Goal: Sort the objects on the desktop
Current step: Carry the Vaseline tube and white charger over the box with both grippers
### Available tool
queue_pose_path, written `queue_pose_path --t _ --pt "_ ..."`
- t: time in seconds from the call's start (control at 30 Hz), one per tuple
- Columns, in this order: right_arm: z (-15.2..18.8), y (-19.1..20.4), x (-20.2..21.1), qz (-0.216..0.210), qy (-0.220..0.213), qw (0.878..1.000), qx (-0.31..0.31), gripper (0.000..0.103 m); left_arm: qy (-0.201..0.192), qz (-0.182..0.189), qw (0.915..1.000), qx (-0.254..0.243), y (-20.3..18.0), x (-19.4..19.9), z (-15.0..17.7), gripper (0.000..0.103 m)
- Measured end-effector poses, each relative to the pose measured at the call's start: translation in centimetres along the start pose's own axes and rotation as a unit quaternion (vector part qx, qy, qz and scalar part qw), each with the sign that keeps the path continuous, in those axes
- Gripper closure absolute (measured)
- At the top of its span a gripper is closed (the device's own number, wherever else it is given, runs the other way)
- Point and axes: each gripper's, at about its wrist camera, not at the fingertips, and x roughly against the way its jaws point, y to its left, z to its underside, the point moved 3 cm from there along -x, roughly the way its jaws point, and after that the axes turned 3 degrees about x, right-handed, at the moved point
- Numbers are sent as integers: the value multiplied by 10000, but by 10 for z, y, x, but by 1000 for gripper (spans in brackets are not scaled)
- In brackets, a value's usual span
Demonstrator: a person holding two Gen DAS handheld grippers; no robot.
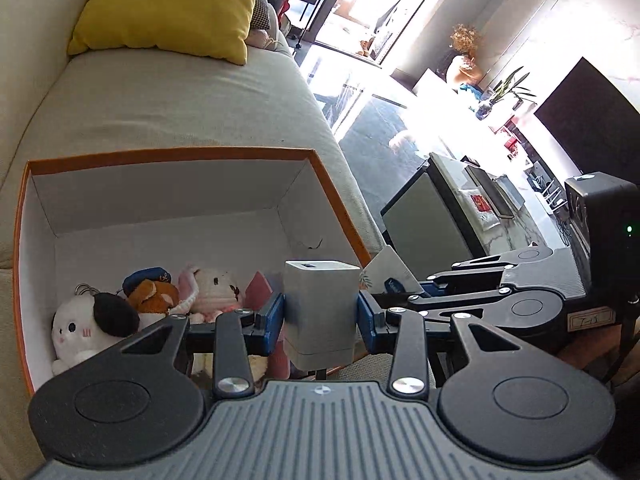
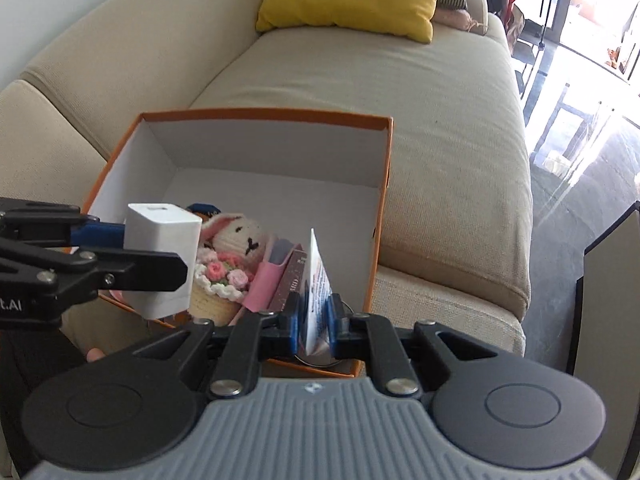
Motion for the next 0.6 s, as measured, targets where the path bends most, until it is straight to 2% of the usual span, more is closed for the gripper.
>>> queue_pose_path --t 0.37,0.47,0.6 --pt "6 2 -36 -37 618 9981 8 88 181 69 9998 59 14 -26 -5 58" --pt "9 2 -37 -89 686 9976 13 87 212 84 9996 135 17 -29 -6 58" --pt "10 6 -26 -162 535 9984 104 83 234 117 9995 151 14 -28 -8 58"
